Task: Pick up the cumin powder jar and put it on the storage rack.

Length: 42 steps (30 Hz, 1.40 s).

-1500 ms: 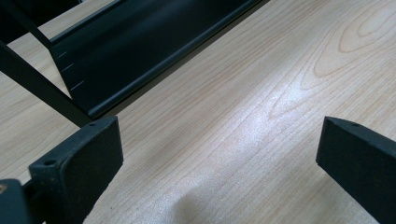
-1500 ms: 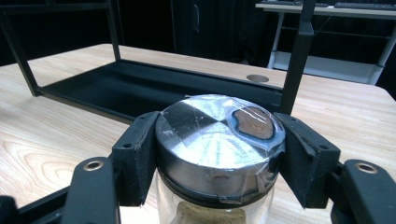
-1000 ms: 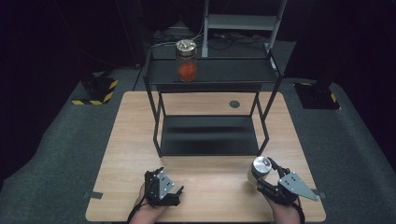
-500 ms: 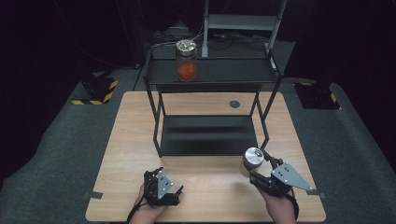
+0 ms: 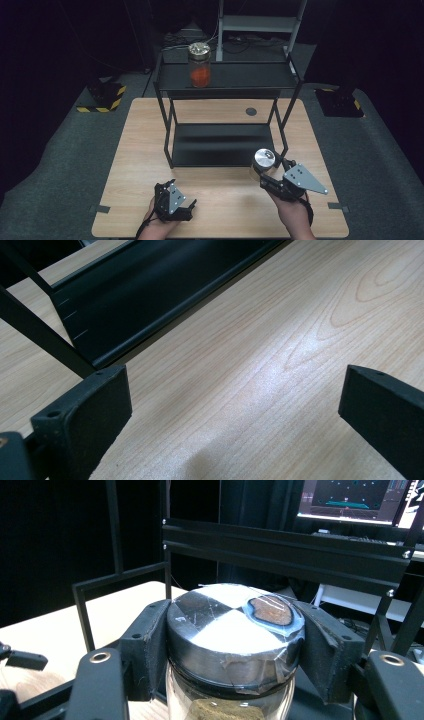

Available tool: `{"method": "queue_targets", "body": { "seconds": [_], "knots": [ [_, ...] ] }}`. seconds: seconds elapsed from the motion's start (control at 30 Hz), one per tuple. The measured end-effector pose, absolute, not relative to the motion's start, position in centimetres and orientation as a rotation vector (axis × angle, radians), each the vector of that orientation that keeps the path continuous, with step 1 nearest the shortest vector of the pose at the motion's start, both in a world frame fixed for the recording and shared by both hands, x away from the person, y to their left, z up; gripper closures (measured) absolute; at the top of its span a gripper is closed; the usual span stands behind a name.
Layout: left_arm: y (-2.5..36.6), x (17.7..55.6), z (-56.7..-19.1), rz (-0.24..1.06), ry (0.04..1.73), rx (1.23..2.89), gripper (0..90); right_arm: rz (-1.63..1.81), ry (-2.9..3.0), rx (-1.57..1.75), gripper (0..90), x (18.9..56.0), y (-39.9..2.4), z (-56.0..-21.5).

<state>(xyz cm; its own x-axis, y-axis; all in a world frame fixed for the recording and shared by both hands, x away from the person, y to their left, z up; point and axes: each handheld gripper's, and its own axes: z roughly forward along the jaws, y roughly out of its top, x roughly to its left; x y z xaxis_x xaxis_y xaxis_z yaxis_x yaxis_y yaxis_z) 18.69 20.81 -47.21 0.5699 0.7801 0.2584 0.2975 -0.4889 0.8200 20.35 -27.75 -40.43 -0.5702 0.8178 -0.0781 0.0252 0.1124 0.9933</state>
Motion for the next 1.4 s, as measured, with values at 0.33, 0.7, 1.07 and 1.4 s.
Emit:
{"method": "queue_targets", "body": {
  "seconds": [0.33,0.7,1.07,1.4],
  "knots": [
    [20.8,18.6,-47.2,0.821,0.854,2.049,0.9,1.531,1.719,0.82,34.5,21.2,-27.7,-38.8],
    [21.0,18.6,-47.3,0.811,0.862,2.037,0.8,1.52,1.708,0.804,34.5,22.2,-27.7,-36.9],
    [21.0,18.6,-47.3,0.81,0.857,2.037,0.8,1.507,1.695,0.782,34.5,23.4,-27.4,-35.0],
    [21.2,18.6,-47.3,0.804,0.858,2.028,0.8,1.531,1.677,0.767,34.5,24.1,-26.9,-33.3]
  ]
}}
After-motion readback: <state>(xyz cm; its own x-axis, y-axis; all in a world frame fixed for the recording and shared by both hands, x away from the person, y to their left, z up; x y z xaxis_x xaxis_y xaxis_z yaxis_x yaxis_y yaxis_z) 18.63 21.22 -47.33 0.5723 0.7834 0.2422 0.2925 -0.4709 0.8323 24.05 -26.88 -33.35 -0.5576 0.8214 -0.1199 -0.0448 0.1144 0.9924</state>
